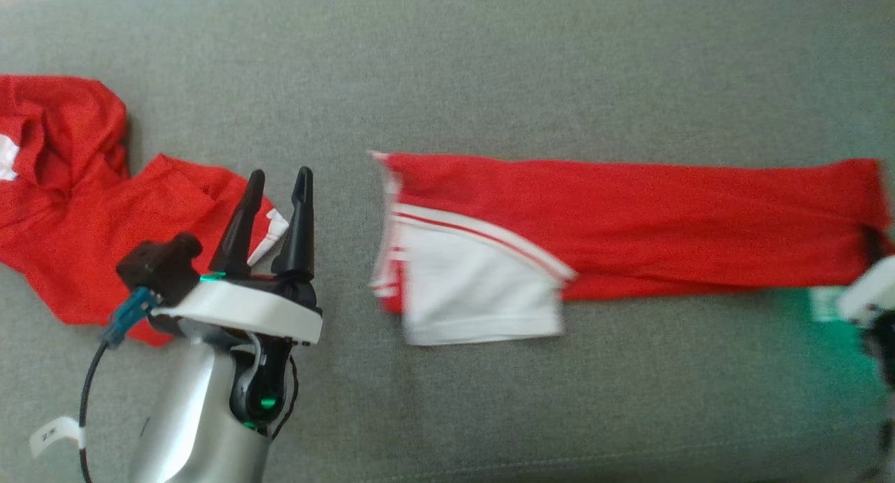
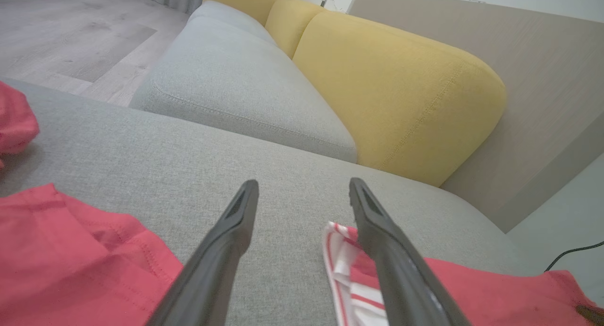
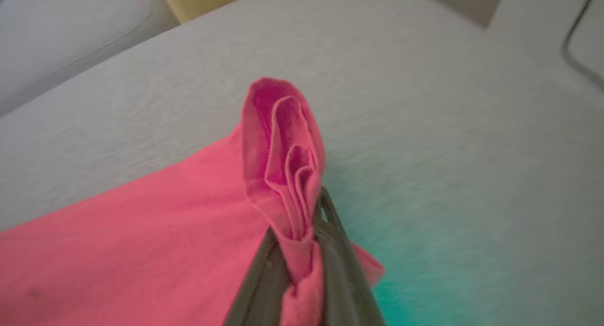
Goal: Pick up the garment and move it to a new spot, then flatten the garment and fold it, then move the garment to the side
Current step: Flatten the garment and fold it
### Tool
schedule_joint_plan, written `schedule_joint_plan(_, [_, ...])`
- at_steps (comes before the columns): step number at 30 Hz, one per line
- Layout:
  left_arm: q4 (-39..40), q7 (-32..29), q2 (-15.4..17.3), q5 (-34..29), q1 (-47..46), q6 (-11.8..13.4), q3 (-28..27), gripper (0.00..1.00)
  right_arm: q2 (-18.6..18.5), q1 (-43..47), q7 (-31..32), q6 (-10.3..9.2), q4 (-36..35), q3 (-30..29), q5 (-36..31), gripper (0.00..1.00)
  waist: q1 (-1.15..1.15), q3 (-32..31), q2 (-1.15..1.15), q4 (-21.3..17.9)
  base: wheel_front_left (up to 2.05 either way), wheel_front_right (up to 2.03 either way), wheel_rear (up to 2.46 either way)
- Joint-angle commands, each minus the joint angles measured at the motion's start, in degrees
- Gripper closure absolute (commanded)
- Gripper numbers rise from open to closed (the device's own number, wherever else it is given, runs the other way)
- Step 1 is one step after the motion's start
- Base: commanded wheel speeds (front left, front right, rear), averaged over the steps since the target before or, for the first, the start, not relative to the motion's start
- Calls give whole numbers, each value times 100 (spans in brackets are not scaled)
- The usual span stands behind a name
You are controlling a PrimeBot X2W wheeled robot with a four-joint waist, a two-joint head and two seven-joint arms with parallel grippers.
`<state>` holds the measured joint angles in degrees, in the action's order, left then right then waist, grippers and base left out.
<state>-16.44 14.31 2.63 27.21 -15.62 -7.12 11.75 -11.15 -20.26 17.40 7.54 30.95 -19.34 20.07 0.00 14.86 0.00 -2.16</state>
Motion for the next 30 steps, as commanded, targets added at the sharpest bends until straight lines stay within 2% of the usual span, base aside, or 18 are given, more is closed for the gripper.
schedule_joint_plan(1, [164, 69, 31, -19, -42, -36, -210, 0, -324, -37, -183, -5, -158, -115, -319, 100, 0, -124, 0, -8, 0, 0, 0])
schedule_joint_plan(3, [170, 69, 30, 3, 16, -36, -212, 0, -509, -79, -475, -5, -166, -419, -1048, 100, 0, -216, 0, -8, 0, 0, 0])
schedule_joint_plan(6, [184, 69, 28, 47, 86, -36, -222, 0, -465, -235, -814, -5, -200, -1006, -1988, 100, 0, -345, 0, 7, 0, 0, 0])
schedule_joint_plan(8, [189, 69, 28, 79, 134, -36, -234, 0, -277, -351, -884, -5, -236, -1175, -2316, 100, 0, -415, 0, 13, 0, 0, 0])
schedule_joint_plan(11, [190, 69, 27, 133, 201, -36, -230, 0, -14, -464, -920, -5, -316, -1028, -2395, 100, 0, -508, 0, 18, 0, 0, 0])
schedule_joint_plan(15, [187, 69, 26, 210, 281, -36, -226, 0, 303, -507, -850, -5, -663, -587, -2178, 100, 0, -619, 0, 5, 0, 0, 0])
schedule_joint_plan(21, [189, 69, 25, 309, 358, -36, -202, 0, 703, -293, -476, -5, -1522, 417, -1410, 100, 0, -795, 0, 21, 0, 0, 0])
schedule_joint_plan(25, [176, 69, 25, 349, 399, -36, -193, 0, 813, -55, -231, -5, -1974, 1105, -807, 100, 0, -875, 0, 39, 0, 0, 0])
schedule_joint_plan(30, [142, 69, 25, 408, 432, -36, -131, 0, 824, 228, -328, -5, -1980, 2148, 284, 100, 0, -946, 0, 106, 0, 0, 0])
